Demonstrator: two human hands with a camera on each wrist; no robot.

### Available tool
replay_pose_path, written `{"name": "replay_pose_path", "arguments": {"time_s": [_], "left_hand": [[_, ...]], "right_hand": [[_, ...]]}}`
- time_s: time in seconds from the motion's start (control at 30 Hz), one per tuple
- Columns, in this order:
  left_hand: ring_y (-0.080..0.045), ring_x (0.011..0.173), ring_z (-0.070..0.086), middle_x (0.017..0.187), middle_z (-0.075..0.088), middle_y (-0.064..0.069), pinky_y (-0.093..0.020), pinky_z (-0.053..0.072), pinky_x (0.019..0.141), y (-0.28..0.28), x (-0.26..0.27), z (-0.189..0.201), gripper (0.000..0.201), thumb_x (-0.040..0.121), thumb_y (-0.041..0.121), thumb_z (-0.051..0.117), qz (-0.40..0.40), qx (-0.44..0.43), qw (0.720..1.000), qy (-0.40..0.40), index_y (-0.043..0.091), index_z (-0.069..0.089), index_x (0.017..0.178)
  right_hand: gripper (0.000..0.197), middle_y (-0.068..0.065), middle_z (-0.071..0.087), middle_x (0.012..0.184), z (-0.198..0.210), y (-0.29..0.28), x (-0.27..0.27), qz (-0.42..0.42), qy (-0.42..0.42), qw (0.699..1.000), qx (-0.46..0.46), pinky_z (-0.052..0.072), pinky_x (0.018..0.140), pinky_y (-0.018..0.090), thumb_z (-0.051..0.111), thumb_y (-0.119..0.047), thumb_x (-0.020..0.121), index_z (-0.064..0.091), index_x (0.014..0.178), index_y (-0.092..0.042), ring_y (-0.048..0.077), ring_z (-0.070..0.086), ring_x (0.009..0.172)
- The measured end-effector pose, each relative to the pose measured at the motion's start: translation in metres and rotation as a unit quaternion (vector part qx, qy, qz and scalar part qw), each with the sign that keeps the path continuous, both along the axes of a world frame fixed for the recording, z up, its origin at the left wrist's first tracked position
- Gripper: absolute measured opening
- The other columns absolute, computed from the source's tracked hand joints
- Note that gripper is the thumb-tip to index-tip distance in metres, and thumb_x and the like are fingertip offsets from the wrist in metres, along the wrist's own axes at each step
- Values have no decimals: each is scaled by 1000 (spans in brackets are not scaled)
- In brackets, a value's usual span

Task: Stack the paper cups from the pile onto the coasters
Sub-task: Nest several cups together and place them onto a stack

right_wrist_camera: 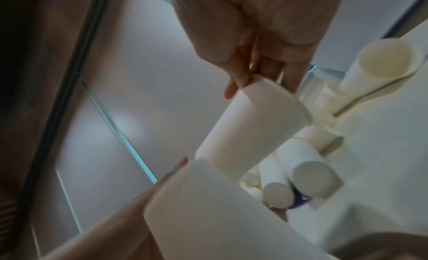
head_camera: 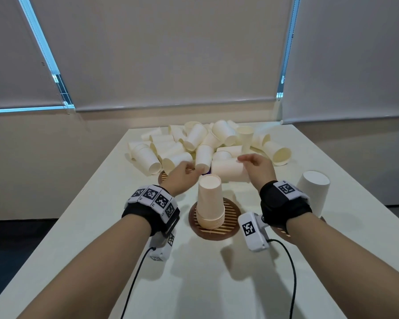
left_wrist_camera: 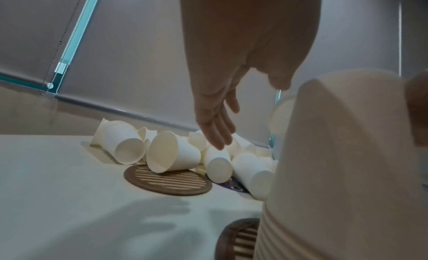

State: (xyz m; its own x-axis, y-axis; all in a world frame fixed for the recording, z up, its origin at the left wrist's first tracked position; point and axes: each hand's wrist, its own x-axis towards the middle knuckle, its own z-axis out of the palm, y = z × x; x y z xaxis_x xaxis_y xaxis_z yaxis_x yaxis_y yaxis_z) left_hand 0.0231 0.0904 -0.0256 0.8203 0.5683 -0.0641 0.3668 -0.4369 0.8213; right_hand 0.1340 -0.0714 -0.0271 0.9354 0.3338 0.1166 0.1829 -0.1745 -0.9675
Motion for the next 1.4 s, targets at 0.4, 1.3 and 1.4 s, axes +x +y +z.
{"name": "replay_pose_path", "arguments": {"time_s": [0.4, 1.3, 1.4], "left_hand": [[-26, 104, 61, 111, 58, -1, -45, 55, 86, 19, 30, 2, 48, 81, 49, 67, 79, -53, 984, -153, 19, 53, 115], [-20, 99, 62, 108, 61, 0, -18, 48, 60, 64, 36, -27, 41, 79, 39, 72, 72, -78, 973, -206, 20, 59, 114], [-26, 101, 64, 110, 62, -1, -23, 48, 65, 58, 36, -18, 37, 79, 39, 72, 70, -83, 968, -227, 24, 60, 111]], "right_hand": [[27, 10, 66, 115, 6, 50, 32, 17, 14, 1000, -22, 48, 94, 37, 47, -24, 94, 54, 119, -18, 26, 63, 99], [36, 13, 67, 110, -8, 95, 86, 41, -72, 898, -432, 45, 99, 42, 58, -29, 85, 66, 108, -3, 36, 61, 106], [37, 19, 62, 105, 19, 82, 84, -12, -16, 957, -289, 48, 87, 37, 46, -23, 94, 60, 113, 5, 37, 59, 103]]}}
